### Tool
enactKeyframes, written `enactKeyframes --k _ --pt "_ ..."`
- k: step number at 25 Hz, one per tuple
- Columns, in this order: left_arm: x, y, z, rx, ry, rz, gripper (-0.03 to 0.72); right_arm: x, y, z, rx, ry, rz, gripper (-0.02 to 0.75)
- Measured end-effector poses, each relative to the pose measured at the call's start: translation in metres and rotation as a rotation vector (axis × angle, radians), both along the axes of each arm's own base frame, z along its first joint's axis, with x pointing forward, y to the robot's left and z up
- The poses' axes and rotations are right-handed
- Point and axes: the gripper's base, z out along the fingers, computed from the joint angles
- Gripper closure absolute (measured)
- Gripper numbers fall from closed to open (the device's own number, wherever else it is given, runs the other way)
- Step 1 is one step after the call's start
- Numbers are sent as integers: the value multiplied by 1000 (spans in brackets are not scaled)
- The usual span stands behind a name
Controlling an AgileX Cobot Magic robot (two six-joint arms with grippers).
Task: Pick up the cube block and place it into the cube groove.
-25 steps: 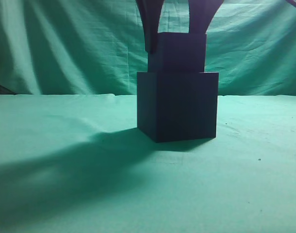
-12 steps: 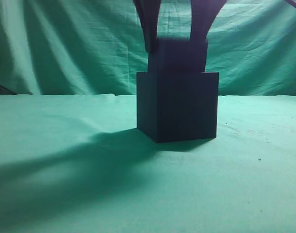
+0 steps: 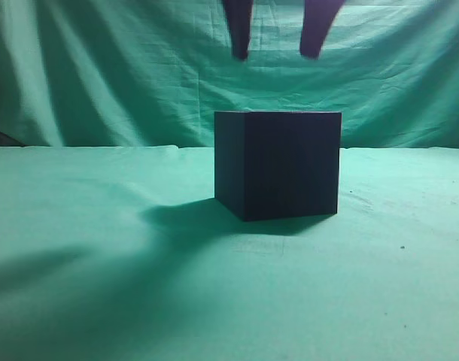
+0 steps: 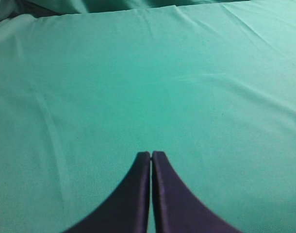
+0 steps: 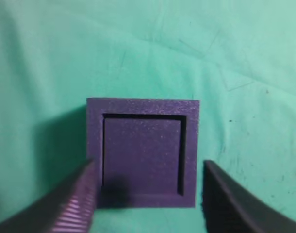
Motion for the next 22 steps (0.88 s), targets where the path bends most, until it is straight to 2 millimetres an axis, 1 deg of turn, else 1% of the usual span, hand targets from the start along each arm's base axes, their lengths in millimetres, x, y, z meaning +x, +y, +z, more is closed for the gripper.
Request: enactKeyframes --k 2,4,5,7,8,9,11,15,18,22 --pt "0 0 0 0 0 0 688 -6 -6 18 23 -32 -1 363" --pt "0 0 0 0 0 0 688 -15 -16 40 46 -66 -4 482" --pt "0 0 0 0 0 0 688 -21 -23 52 56 -87 -6 555" --pt "0 0 0 0 0 0 688 -35 -37 75 60 -118 -14 673" --pt "0 0 0 0 0 0 688 -39 -43 84 63 -139 -16 696" --pt "0 0 0 0 0 0 688 -45 -50 93 74 -161 -19 738" --pt "0 0 0 0 0 0 688 -59 -64 109 106 -199 -19 738" --pt "0 0 0 0 0 0 688 -91 -93 123 148 -235 -20 738" --pt "0 0 0 0 0 0 688 -119 -119 124 168 -258 -20 738" --pt "0 0 0 0 0 0 688 -151 -149 113 200 -291 -16 738"
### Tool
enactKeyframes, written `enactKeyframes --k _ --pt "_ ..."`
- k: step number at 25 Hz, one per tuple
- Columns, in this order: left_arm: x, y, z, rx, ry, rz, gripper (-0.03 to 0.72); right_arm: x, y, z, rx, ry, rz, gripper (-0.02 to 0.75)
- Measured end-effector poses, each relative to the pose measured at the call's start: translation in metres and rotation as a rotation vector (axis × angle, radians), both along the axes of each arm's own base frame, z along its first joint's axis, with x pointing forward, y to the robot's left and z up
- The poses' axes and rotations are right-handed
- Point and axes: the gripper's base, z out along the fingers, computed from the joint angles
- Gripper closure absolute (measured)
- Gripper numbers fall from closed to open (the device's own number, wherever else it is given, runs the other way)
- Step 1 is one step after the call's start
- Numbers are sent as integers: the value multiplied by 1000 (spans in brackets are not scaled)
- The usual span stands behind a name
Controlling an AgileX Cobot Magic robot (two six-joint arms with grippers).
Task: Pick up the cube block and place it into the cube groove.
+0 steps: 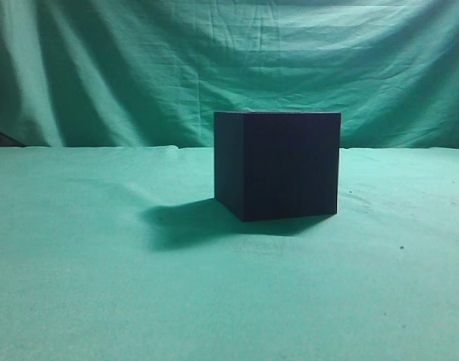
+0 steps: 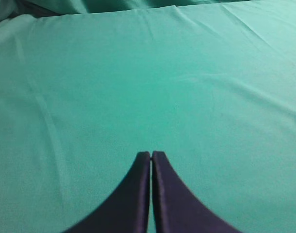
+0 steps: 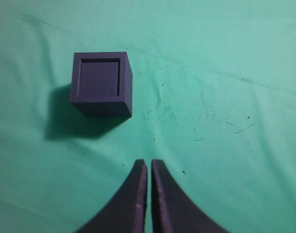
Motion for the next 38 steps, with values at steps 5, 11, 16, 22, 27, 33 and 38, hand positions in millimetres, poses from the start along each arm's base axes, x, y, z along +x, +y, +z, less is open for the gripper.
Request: enactKeyframes --k 5,11,16,22,27,33,38 --pt "0 0 0 0 0 0 688 -30 -27 -14 99 -127 41 738" --pt "0 0 0 0 0 0 688 -60 -51 -17 231 -271 77 738" --pt "0 0 0 0 0 0 688 -71 -62 -13 183 -366 160 738" --pt "0 0 0 0 0 0 688 -69 -61 -27 72 -422 263 738" --pt "0 0 0 0 0 0 688 -71 -70 -62 145 -571 143 738" --pt "0 0 0 0 0 0 688 -81 -86 -120 176 -700 -113 738" --pt "0 0 0 0 0 0 688 -84 -93 -164 158 -727 -270 738"
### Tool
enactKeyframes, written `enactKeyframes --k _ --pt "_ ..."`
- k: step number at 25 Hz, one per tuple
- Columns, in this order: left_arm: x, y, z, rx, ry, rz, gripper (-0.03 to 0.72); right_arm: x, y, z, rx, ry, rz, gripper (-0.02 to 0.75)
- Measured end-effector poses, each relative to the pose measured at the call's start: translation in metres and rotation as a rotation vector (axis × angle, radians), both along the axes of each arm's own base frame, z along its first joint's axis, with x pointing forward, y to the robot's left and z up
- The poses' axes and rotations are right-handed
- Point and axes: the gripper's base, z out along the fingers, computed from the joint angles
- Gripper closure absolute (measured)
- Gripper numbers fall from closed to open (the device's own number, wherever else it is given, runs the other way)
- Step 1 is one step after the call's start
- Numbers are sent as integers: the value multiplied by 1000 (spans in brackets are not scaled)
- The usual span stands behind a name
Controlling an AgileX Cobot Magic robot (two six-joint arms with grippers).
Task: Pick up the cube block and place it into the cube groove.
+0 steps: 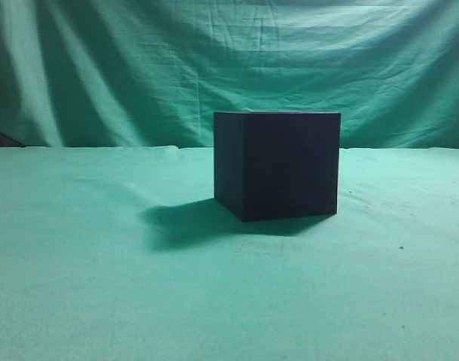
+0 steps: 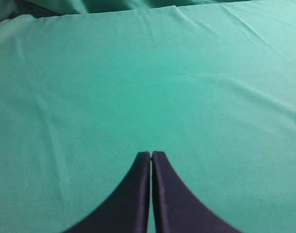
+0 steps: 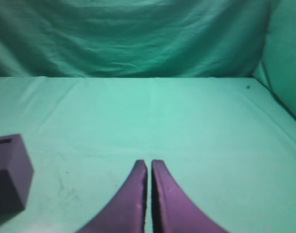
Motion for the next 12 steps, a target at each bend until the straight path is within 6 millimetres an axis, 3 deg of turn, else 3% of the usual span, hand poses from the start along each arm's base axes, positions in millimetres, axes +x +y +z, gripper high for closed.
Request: enactKeyframes --k 6,12 --pt "0 0 0 0 0 0 688 8 -1 -46 17 67 -61 738" --pt "0 0 0 0 0 0 688 8 -1 -55 24 120 -67 738"
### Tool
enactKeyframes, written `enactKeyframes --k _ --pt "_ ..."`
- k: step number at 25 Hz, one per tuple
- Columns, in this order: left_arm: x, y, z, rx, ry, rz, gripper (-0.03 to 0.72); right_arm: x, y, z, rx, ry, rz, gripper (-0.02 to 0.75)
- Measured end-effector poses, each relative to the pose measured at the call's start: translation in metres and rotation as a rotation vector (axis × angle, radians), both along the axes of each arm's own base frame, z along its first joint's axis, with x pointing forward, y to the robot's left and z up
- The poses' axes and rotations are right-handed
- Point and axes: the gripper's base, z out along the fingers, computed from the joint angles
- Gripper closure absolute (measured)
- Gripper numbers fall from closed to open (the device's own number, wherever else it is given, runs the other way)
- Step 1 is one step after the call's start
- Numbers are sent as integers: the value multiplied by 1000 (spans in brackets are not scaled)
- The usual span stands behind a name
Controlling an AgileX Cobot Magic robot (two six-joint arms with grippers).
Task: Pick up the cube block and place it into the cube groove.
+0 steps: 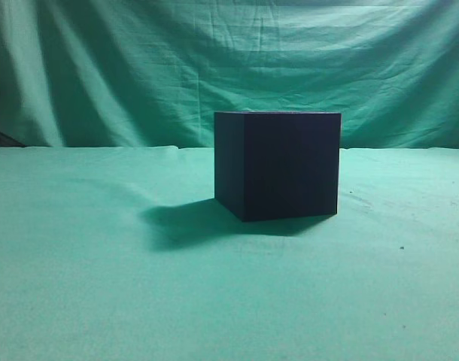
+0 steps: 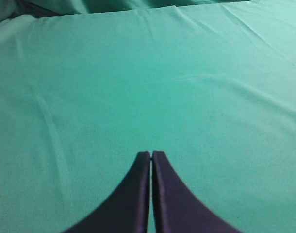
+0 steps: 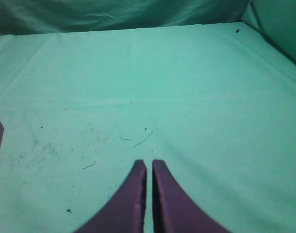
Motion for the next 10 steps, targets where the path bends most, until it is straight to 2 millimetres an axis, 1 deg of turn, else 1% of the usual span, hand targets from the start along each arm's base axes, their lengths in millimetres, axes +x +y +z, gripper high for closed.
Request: enactKeyframes --k 10 --pt "0 0 0 0 0 0 688 0 0 -1 4 6 -1 738"
